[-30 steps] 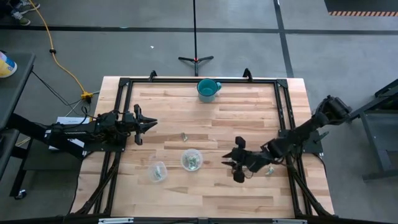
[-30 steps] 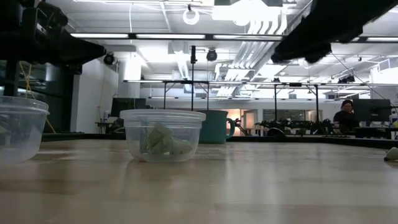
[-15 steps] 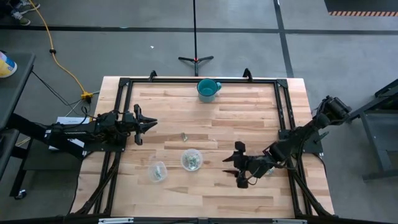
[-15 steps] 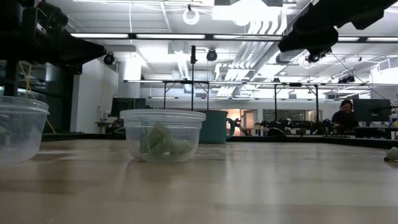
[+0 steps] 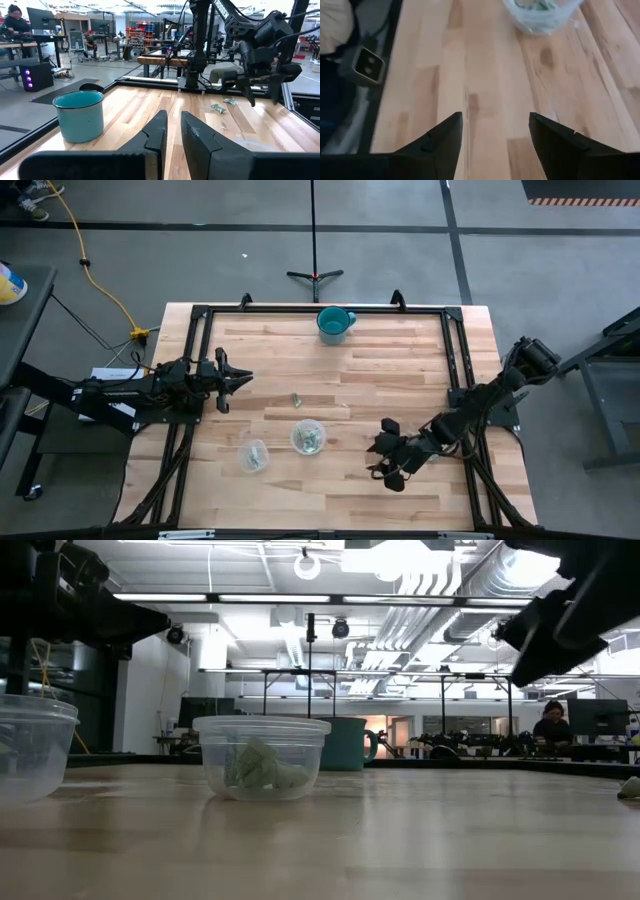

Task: Pick and place items into bin
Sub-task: Put the stevia packet into the left transparent bin

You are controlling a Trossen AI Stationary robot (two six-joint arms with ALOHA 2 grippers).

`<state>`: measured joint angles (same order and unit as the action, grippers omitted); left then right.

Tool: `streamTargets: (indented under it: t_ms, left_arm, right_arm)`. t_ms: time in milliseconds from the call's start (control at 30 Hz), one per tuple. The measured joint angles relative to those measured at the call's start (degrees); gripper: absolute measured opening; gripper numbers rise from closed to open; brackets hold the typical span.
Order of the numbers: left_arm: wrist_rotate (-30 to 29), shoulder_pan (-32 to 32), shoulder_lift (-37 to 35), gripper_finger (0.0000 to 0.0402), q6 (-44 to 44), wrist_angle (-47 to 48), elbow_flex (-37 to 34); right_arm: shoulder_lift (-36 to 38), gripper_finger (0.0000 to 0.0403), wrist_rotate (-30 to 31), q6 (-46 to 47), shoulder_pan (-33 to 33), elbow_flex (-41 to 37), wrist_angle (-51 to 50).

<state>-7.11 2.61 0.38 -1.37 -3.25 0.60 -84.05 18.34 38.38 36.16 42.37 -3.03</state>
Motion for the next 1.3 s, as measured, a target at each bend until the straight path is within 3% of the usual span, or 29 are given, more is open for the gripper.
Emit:
streamTargets:
  t_ms: [200,400,733,933,1300]
  left_arm:
    - [-0.01,0.0,0.01,0.0092,0.0,-0.02,-0.02]
    - [-0.02,0.0,0.0,0.0092,0.0,-0.02,-0.02]
    - [-0.02,0.0,0.01,0.0092,0.0,-0.04,0.0]
    - [-0.02,0.0,0.0,0.0092,0.0,-0.04,-0.02]
    - [-0.02,0.0,0.02,0.0092,0.01,-0.07,-0.01]
  right_arm:
    - [0.0,0.02,4.96,-1.15,0.03,0.0,-1.64]
    - [0.0,0.0187,14.47,-10.82,0.56,1.39,-2.05]
    - [0.0,0.0184,18.86,-10.39,0.75,2.99,-9.25]
    - [0.0,0.0185,19.18,-10.33,0.09,2.97,-10.29]
    - [0.0,0.0171,12.83,-2.29,-0.15,2.93,-16.52]
